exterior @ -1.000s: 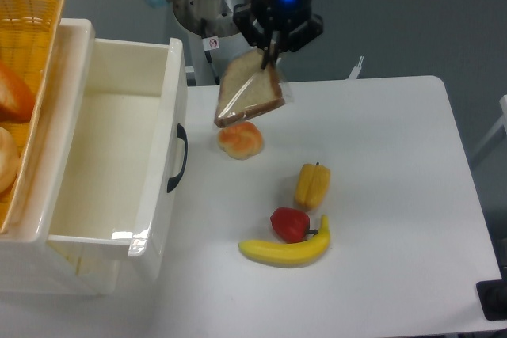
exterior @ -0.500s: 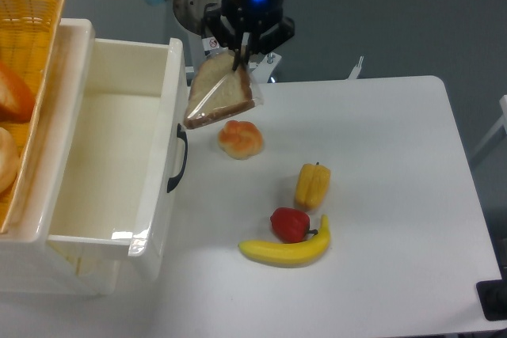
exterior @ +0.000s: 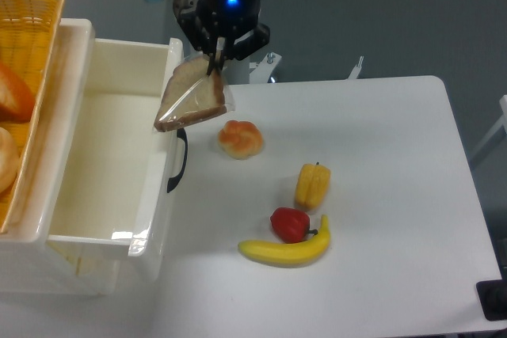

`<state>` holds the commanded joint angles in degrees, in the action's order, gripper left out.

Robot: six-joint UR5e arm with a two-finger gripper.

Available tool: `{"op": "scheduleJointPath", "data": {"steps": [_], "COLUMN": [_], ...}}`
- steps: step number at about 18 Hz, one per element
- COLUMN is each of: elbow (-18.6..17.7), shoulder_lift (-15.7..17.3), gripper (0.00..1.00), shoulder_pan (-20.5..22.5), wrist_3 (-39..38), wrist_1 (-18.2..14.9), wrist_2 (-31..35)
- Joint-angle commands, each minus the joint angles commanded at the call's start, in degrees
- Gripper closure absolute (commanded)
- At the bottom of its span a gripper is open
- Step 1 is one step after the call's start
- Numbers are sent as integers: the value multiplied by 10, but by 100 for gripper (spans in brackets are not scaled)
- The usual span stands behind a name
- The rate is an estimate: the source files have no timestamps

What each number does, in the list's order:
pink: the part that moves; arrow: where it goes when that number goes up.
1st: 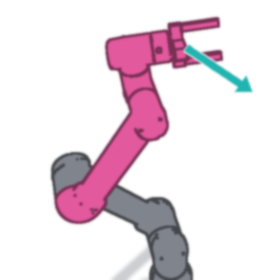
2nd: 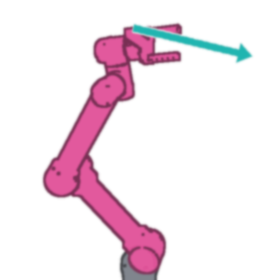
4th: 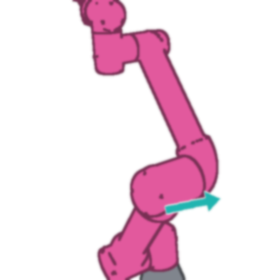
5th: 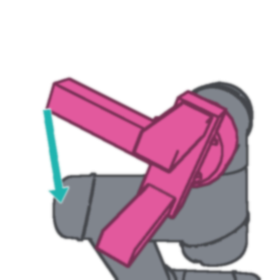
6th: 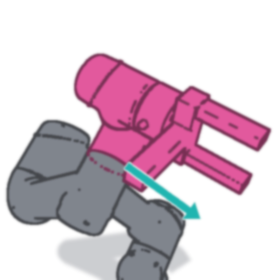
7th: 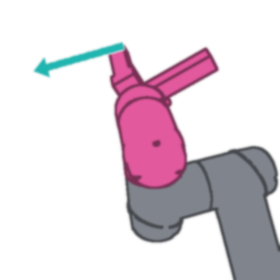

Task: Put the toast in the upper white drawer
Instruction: 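Carry the held toast over the bread roll toward the open white drawer, then lower the toast into the white drawer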

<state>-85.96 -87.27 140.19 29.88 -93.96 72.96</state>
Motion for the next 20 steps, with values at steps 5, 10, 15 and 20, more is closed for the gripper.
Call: {"op": "scheduleJointPath", "data": {"steps": [5, 10, 15, 20], "elbow": [2, 2, 1, 1], "shoulder_lift": [-13, -22, -33, -43], "gripper": [86, 87, 87, 87], "shoulder_pan": [-20, -41, -61, -77], "wrist_3": [-15, -35, -36, -37], "wrist_1": [9, 23, 29, 34], "wrist_2": [-9, -11, -11, -11]}}
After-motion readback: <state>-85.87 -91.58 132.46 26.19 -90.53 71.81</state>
